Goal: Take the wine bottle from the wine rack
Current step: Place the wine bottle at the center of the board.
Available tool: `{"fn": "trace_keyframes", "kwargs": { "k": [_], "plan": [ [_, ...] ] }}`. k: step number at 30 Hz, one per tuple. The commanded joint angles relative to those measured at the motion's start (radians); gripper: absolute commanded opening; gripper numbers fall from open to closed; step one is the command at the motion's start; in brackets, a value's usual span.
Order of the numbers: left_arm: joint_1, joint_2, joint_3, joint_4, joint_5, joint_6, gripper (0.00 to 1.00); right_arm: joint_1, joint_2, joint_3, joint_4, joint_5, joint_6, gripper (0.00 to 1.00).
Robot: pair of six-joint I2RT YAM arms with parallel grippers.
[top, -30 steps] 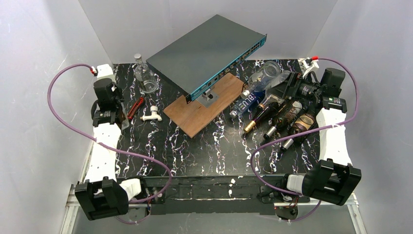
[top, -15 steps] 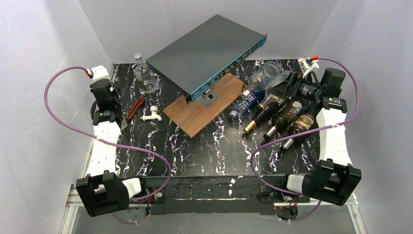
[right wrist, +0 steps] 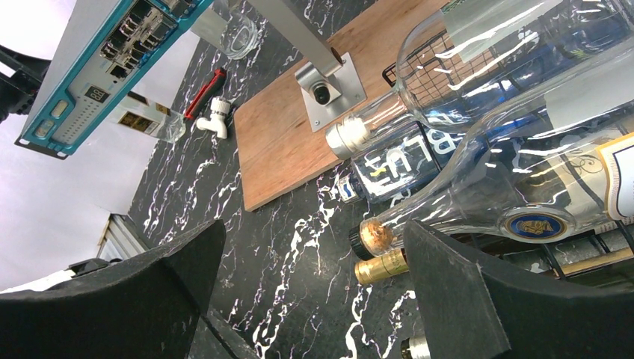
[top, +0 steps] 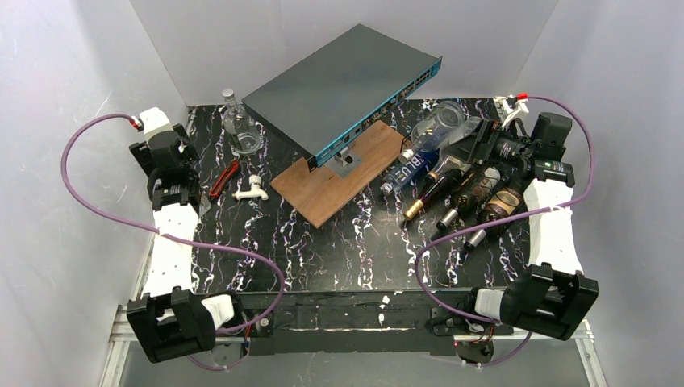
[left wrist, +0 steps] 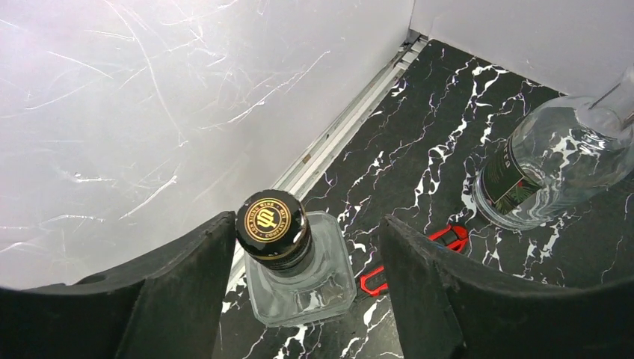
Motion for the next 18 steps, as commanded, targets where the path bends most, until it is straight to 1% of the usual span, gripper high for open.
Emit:
{"fn": "trace_keyframes", "kwargs": {
  "k": [1, 2, 3, 6, 9, 13, 18],
  "plan": [
    [0.003, -0.042, -0.002, 0.013, -0.039, -0.014, 0.70, -0.010, -0.025, -0.004, 0.042, -0.023, -0.003, 0.98],
    [0.003, -0.046, 0.000, 0.008, -0.040, -0.018, 0.70, -0.009, -0.025, -0.004, 0.042, -0.023, -0.003, 0.98],
    [0.003, -0.051, 0.001, 0.002, -0.042, -0.025, 0.73, -0.009, -0.024, -0.004, 0.041, -0.023, -0.003, 0.99],
    [0.003, -0.083, 0.007, -0.058, -0.025, -0.059, 0.84, -0.009, -0.026, -0.004, 0.041, -0.023, -0.006, 0.98],
    [0.003, -0.145, 0.005, -0.115, 0.024, -0.114, 0.98, -0.011, -0.028, -0.004, 0.040, -0.026, -0.009, 0.99],
    [0.004, -0.239, -0.009, -0.192, 0.126, -0.186, 0.98, -0.011, -0.025, -0.002, 0.035, -0.029, -0.015, 0.98],
    [0.002, -0.323, -0.022, -0.263, 0.291, -0.282, 0.98, -0.011, -0.026, 0.007, 0.013, -0.024, -0.041, 0.98]
  ]
}}
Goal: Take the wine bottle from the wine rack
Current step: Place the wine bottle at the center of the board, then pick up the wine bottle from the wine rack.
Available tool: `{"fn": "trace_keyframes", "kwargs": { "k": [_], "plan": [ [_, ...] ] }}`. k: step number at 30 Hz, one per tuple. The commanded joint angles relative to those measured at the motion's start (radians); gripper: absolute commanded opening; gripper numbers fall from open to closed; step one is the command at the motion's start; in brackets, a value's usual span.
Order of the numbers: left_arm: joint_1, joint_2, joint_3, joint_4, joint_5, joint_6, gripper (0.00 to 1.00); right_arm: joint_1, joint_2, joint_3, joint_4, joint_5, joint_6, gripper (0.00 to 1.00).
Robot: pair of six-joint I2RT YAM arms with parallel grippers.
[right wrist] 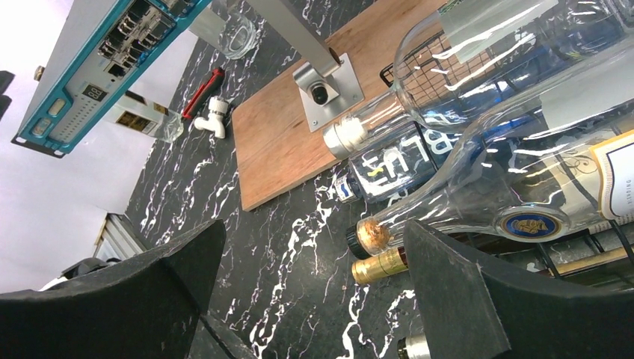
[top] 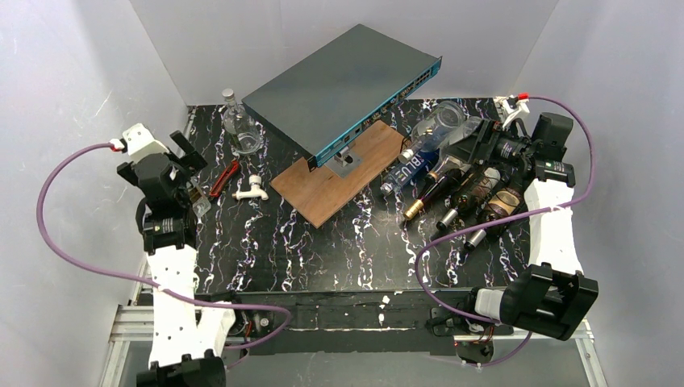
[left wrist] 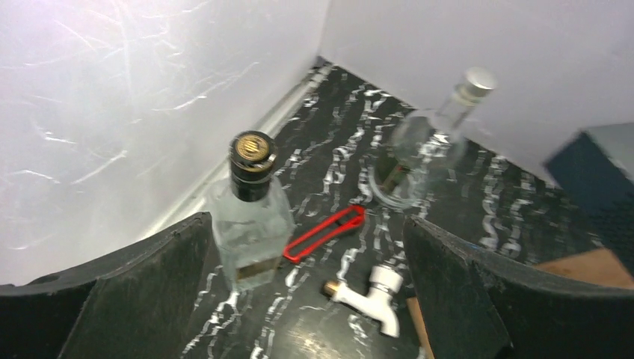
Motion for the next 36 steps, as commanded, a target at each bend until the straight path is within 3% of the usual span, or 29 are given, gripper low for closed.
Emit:
{"fn": "trace_keyframes", "kwargs": {
  "k": [1, 9, 22, 29, 36],
  "plan": [
    [0.000, -0.061, -0.019, -0.092, 0.181, -0.116, 0.98, -0.005, -0.026, 0.009, 0.007, -0.017, -0.043, 0.98],
    [-0.049, -0.142, -0.045, -0.128, 0.342, -0.217, 0.98, -0.006, -0.031, 0.051, -0.088, 0.015, -0.132, 0.98],
    [-0.194, -0.290, -0.154, -0.164, 0.446, -0.313, 0.98, -0.014, -0.025, 0.144, -0.262, 0.109, -0.253, 0.98],
    [-0.254, -0.348, -0.277, -0.041, 0.574, -0.384, 0.98, -0.028, 0.021, 0.211, -0.304, 0.209, -0.228, 0.98],
    [-0.278, -0.386, -0.376, 0.063, 0.711, -0.411, 0.98, -0.088, 0.101, 0.220, -0.272, 0.182, -0.105, 0.98]
  ]
}}
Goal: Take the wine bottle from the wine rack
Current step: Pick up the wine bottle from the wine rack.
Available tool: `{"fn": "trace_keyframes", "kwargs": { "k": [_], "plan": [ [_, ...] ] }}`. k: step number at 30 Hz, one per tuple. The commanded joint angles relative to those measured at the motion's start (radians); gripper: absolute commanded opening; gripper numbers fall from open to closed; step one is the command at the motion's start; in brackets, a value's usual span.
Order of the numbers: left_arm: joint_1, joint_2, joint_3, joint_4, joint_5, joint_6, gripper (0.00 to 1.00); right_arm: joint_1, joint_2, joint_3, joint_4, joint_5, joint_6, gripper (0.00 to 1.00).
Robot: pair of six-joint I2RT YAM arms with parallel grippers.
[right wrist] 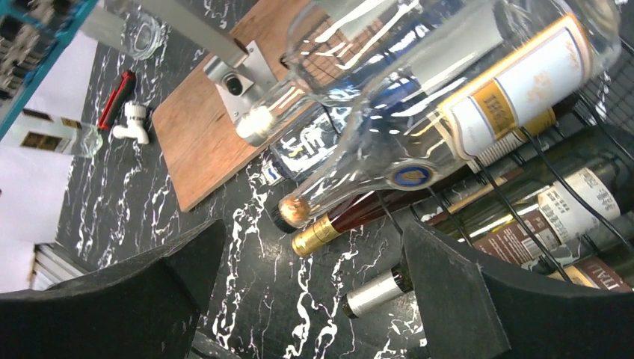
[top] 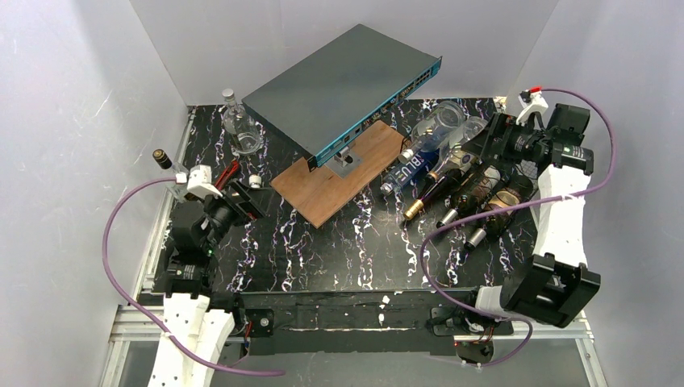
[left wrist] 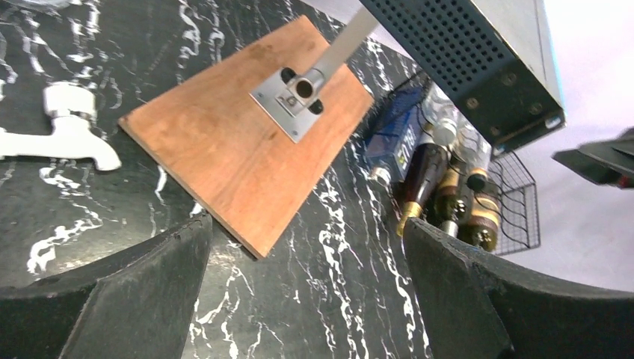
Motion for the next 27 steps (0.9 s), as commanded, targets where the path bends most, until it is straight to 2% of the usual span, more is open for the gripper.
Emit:
{"fn": "trace_keyframes", "kwargs": {
  "k": [1, 7, 13, 19, 27],
  "plan": [
    [-0.020, -0.025, -0.036, 0.103, 0.129, -0.023, 0.98, -0.036, 0.051, 0.024, 0.030, 0.000, 0.093, 0.99],
    [-0.064, 0.004, -0.086, 0.176, 0.216, -0.056, 0.98, -0.037, 0.080, 0.015, 0.039, 0.009, 0.108, 0.98],
    [-0.183, 0.108, -0.089, 0.180, 0.242, -0.075, 0.98, -0.035, 0.068, -0.025, 0.061, 0.004, 0.122, 0.98],
    [-0.373, 0.153, -0.099, 0.182, 0.115, -0.024, 0.98, -0.035, 0.062, -0.040, 0.076, -0.007, 0.126, 0.99],
    [-0.692, 0.198, -0.108, 0.235, -0.088, 0.091, 0.98, -0.035, 0.048, -0.076, 0.100, -0.055, 0.124, 0.98]
  ]
}}
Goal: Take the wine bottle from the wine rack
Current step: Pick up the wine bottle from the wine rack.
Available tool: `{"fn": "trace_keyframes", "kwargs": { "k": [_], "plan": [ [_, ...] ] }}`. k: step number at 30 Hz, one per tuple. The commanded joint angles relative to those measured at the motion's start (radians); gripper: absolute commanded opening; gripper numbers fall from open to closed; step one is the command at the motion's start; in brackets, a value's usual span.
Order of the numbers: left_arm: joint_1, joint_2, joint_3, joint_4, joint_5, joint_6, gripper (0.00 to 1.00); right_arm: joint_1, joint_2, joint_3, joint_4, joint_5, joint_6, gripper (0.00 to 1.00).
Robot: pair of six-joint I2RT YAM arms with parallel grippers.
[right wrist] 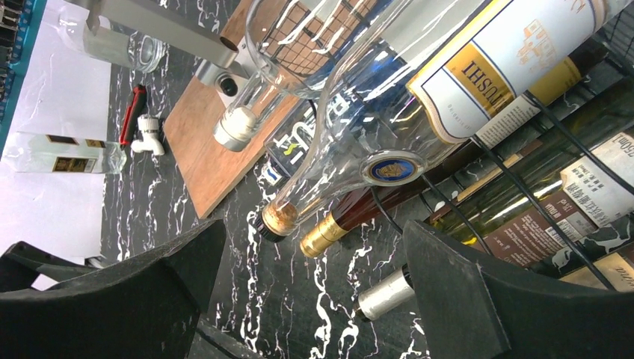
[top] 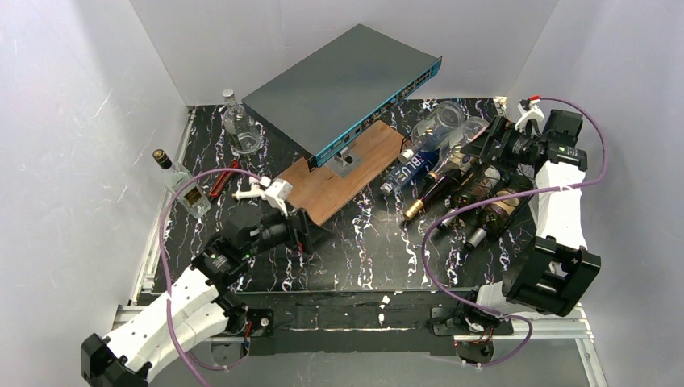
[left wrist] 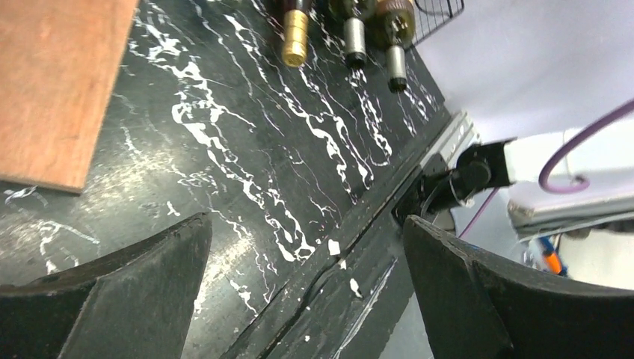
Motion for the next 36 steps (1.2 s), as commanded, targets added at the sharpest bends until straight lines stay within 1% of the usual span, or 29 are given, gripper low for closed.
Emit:
{"fn": "trace_keyframes", "kwargs": {
  "k": [1, 7, 12, 19, 22, 25, 29, 32, 36],
  "plan": [
    [-0.144, 0.046, 0.018, 0.052, -0.130, 0.118, 0.98, 0.000, -0.044, -0.022, 0.051, -0.052, 0.001, 0.99],
    [-0.320, 0.174, 0.116, 0.055, -0.196, 0.236, 0.98, 0.000, -0.068, -0.030, 0.055, -0.058, -0.015, 0.98],
    [-0.412, 0.303, 0.221, 0.057, -0.212, 0.310, 0.98, 0.000, -0.092, -0.056, 0.081, -0.064, -0.003, 0.98],
    [-0.430, 0.494, 0.429, 0.037, -0.144, 0.314, 0.98, -0.003, -0.119, -0.063, 0.097, -0.058, 0.010, 0.99],
    [-0.432, 0.590, 0.541, -0.025, -0.114, 0.320, 0.98, -0.004, -0.126, -0.061, 0.093, -0.043, 0.016, 0.98],
    [-0.432, 0.670, 0.620, -0.072, -0.118, 0.318, 0.98, -0.004, -0.136, -0.066, 0.080, -0.030, 0.022, 0.99],
    [-0.432, 0.703, 0.652, -0.071, -0.130, 0.317, 0.98, -0.003, -0.160, -0.108, 0.087, -0.046, 0.064, 0.98],
    [-0.432, 0.700, 0.651, -0.068, -0.145, 0.311, 0.98, 0.006, -0.178, -0.157, 0.123, -0.089, 0.142, 0.98],
    [-0.432, 0.676, 0.620, -0.057, -0.169, 0.294, 0.98, 0.070, -0.204, -0.214, 0.178, -0.063, 0.246, 0.98]
  ]
}}
